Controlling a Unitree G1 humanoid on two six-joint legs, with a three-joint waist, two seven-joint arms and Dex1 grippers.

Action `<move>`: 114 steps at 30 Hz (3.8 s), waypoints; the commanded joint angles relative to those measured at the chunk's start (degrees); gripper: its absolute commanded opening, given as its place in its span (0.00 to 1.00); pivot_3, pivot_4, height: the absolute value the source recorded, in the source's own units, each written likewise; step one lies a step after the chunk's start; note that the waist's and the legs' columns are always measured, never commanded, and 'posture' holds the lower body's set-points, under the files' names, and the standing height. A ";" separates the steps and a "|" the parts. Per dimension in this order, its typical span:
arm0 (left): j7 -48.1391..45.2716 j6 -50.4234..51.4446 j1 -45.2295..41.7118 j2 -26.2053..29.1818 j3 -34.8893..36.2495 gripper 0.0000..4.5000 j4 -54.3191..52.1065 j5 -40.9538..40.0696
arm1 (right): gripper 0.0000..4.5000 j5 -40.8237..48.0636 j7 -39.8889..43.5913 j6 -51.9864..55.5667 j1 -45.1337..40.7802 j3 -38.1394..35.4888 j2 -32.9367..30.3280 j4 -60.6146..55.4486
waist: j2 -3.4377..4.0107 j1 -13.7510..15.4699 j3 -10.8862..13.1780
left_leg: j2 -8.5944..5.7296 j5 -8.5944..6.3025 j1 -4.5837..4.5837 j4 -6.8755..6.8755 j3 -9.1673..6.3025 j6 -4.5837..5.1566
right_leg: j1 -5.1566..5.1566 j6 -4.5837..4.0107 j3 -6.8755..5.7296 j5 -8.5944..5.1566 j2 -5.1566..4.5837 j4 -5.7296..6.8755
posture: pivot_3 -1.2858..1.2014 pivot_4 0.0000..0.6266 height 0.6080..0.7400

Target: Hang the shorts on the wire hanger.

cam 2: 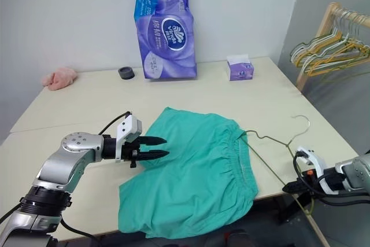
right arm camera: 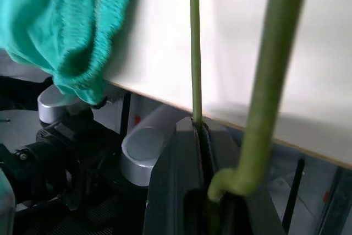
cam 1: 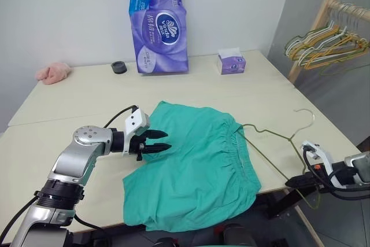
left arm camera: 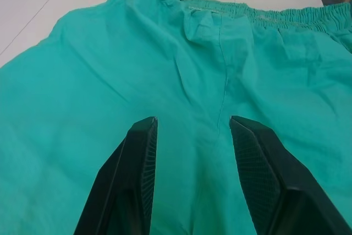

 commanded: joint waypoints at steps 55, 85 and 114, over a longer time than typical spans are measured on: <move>-12.81 -20.46 -19.75 0.13 -6.39 1.00 14.06 9.12 | 0.00 -33.90 3.76 -44.01 -21.09 23.32 19.30 -7.88 | 0.02 -0.49 -0.04 | -0.11 0.22 -0.88 0.13 -0.37 -0.36 | -1.03 -0.27 -0.02 0.20 -0.04 0.24 | 0.45 0.00 1.00; -13.60 -20.76 -16.36 -3.01 -7.01 0.00 17.02 11.89 | 0.11 -38.69 7.66 -56.78 -20.13 21.13 18.49 -11.42 | 0.01 -2.90 -0.05 | -0.12 0.18 -0.87 0.20 -0.63 -0.30 | -0.98 -0.27 -0.06 0.20 -0.04 0.29 | 0.44 0.00 1.00; -7.38 -15.29 -17.25 -4.00 -2.87 0.00 17.83 8.88 | 0.98 -12.49 -19.98 -17.32 14.05 -6.09 29.25 -35.77 | -0.05 -2.93 -0.26 | -0.19 0.11 -0.91 0.50 -0.75 -0.18 | -0.81 -0.25 -0.11 0.21 -0.10 0.34 | 0.43 0.00 1.00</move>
